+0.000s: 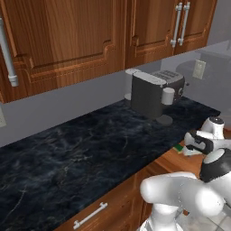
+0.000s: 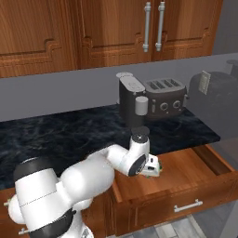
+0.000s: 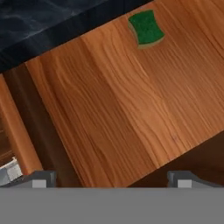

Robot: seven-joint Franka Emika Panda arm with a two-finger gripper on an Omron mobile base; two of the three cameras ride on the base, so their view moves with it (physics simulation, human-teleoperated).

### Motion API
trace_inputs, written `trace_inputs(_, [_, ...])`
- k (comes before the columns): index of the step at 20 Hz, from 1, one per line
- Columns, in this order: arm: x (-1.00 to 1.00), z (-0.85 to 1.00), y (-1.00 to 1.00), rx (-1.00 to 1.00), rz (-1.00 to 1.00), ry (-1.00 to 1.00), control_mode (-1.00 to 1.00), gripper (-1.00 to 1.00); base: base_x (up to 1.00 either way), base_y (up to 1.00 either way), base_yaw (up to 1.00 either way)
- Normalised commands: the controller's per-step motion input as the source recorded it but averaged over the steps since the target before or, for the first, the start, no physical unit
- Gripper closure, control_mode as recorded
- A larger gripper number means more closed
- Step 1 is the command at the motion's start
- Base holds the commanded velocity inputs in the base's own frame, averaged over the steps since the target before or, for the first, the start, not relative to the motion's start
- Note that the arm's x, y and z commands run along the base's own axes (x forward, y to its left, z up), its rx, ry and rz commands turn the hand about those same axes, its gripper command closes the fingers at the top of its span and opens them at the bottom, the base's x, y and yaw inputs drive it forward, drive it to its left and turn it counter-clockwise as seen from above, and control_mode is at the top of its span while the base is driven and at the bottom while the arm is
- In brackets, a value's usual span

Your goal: Restock the sink supplies by placing the sponge and soap dispenser on the counter and next to the sink. Make sure the soap dispenser is upright.

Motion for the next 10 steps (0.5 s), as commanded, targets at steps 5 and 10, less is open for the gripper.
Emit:
trace_inputs(5, [-0.16,-0.44,-0.51,0.0,0.08,0.02,-1.0,-1.0,0.0,0.0,0.0])
trace_inputs(10, [-0.09,-0.37,-0.37,0.0,0.08,0.0,-1.0,-1.0,0.0,0.0,0.0])
